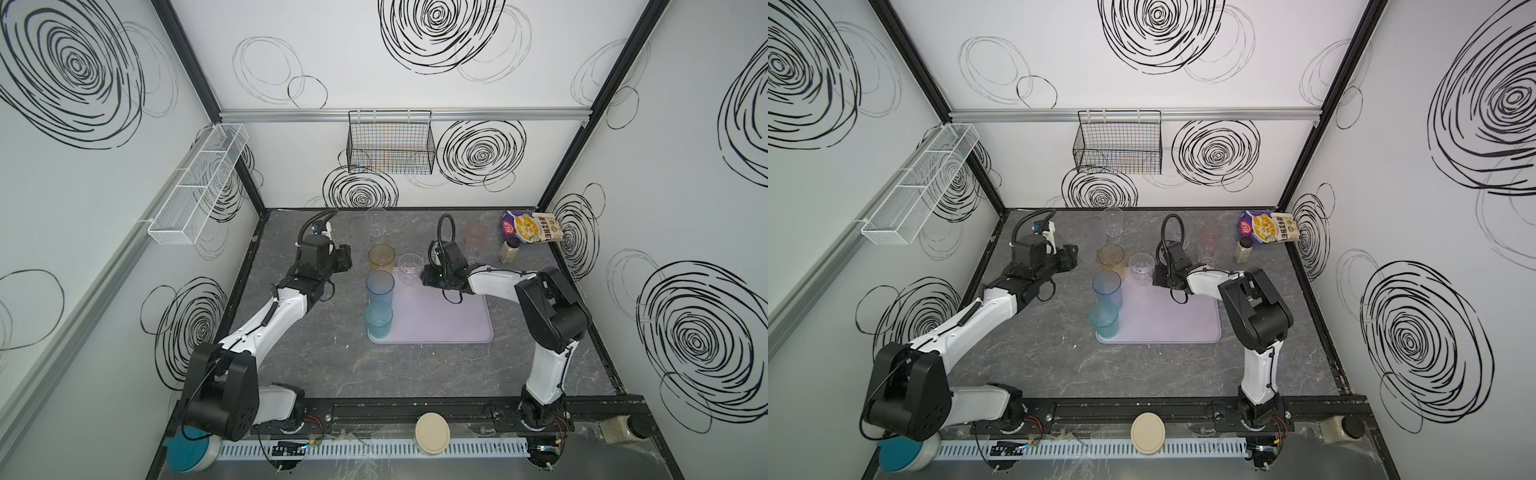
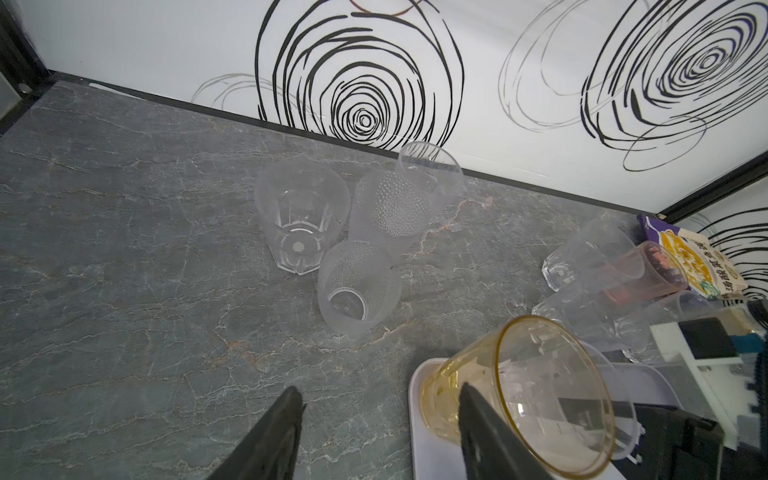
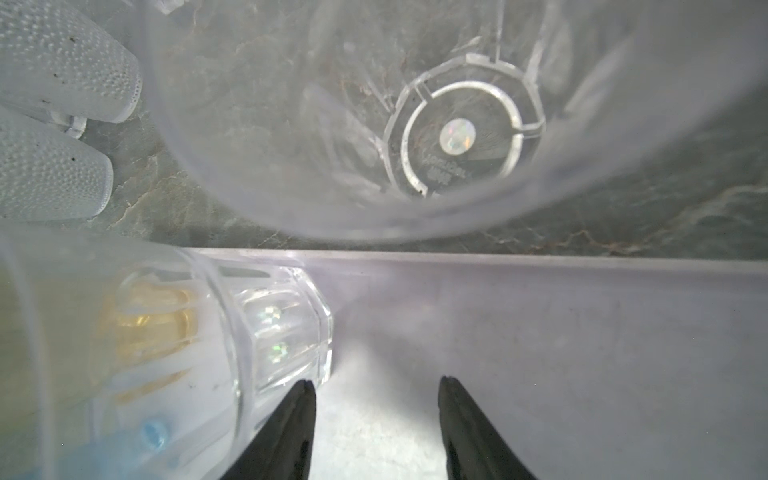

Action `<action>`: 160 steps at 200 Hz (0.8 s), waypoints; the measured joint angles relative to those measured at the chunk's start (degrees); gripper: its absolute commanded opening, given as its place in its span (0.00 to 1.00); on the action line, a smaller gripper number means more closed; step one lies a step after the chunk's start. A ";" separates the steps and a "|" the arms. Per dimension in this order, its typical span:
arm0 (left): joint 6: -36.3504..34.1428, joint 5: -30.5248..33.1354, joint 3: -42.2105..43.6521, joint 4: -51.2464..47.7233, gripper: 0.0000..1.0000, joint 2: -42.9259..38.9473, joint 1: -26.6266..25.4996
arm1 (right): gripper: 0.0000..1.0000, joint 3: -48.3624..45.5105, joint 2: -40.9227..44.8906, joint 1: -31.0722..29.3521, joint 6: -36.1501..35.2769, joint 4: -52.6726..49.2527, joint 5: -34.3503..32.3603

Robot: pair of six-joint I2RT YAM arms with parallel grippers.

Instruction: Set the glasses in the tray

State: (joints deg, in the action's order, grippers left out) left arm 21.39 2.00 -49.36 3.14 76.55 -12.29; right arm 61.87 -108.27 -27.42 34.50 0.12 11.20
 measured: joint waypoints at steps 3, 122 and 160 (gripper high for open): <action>-0.02 0.13 0.00 0.00 0.63 0.00 0.00 | 0.53 -0.07 0.09 0.11 -0.02 0.02 0.07; 0.81 3.04 -23.85 -8.24 0.61 17.20 5.60 | 0.53 -13.07 17.57 -3.72 0.02 -1.92 -1.84; 0.13 2.12 -32.04 -11.76 0.60 29.31 8.55 | 0.53 -17.09 23.32 -5.57 0.22 -3.50 -4.09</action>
State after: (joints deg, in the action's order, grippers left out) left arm 21.52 4.12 -81.41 -8.62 105.86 -3.75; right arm 44.77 -84.95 -32.99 34.72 -3.38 7.11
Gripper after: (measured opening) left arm 0.604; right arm 0.529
